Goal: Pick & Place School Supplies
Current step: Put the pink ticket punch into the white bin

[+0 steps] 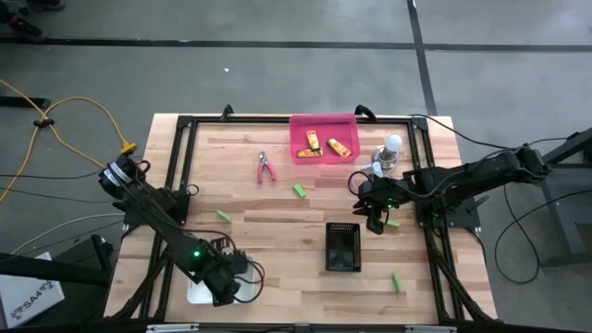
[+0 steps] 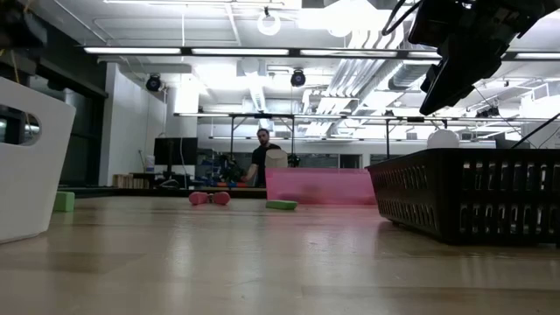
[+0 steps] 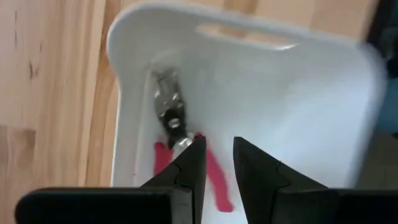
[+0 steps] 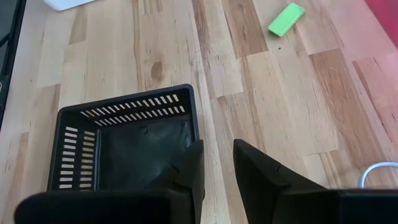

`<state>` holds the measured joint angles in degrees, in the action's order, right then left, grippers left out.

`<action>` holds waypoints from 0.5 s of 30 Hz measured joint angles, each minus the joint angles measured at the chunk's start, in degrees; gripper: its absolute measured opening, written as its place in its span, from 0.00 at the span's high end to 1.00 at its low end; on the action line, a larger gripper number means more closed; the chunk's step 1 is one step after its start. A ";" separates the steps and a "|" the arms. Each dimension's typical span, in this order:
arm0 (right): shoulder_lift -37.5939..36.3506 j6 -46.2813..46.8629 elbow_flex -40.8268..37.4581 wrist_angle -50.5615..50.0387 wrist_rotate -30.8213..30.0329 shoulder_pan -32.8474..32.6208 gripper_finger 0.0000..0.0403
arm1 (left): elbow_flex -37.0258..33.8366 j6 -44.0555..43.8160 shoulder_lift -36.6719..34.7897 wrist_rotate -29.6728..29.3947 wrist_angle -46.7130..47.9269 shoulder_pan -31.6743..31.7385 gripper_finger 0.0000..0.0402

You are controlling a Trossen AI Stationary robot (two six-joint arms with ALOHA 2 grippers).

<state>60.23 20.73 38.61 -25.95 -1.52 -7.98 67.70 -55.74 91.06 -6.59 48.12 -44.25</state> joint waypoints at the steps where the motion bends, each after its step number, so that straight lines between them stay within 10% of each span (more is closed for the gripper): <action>1: 0.00 0.01 0.00 -0.01 0.00 0.01 0.82 | 0.34 0.18 -0.87 -0.55 -0.04 -0.02 0.81; 15: 0.00 0.00 0.02 0.00 0.22 -0.01 0.82 | 0.44 0.45 -9.65 -10.09 3.97 8.08 0.81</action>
<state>60.23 20.73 38.63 -25.95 -1.30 -7.99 68.14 -55.29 81.41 -16.68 52.09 -36.17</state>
